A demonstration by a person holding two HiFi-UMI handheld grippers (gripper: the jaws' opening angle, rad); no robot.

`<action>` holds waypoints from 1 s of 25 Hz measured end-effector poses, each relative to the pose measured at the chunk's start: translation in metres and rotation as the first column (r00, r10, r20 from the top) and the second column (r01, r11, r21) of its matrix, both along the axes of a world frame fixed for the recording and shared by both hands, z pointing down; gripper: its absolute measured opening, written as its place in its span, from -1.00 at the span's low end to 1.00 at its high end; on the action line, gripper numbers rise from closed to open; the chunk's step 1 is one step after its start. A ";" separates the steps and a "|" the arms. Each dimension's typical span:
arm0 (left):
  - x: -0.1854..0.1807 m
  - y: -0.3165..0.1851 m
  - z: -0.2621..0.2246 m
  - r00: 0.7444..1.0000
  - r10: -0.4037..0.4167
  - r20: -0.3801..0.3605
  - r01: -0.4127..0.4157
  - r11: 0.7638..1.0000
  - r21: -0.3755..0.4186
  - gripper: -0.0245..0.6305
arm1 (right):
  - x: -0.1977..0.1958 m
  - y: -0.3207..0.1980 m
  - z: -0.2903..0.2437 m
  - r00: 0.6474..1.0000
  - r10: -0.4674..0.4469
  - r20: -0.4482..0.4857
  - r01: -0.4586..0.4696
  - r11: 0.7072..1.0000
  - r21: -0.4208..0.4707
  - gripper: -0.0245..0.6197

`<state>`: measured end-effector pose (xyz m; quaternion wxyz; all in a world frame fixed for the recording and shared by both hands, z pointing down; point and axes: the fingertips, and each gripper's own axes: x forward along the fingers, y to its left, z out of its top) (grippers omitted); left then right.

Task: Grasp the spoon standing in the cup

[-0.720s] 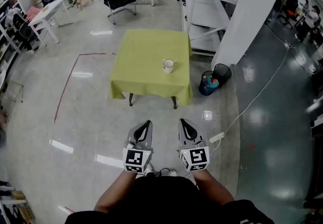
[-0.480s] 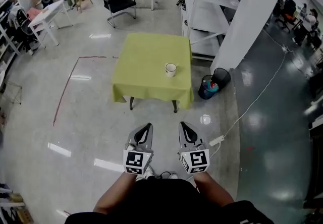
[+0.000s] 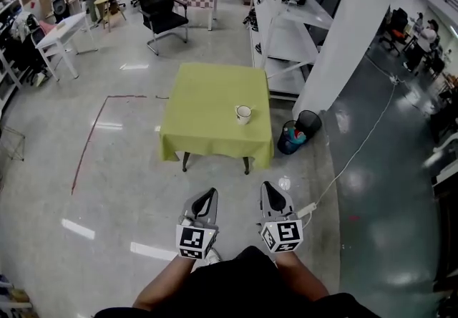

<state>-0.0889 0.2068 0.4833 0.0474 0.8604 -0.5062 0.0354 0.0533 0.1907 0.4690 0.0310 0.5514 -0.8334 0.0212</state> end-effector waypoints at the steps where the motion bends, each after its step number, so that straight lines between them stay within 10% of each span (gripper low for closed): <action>1: -0.002 -0.001 0.000 1.000 0.002 0.000 -0.002 1.000 -0.001 -0.91 | 0.000 -0.001 0.000 1.000 0.002 -0.007 -0.002 1.000 -0.005 -0.90; 25: 0.056 -0.147 -0.014 0.999 0.018 0.037 -0.019 1.000 0.025 -0.91 | 0.050 -0.155 0.003 1.000 -0.028 -0.008 0.028 0.999 -0.044 -0.90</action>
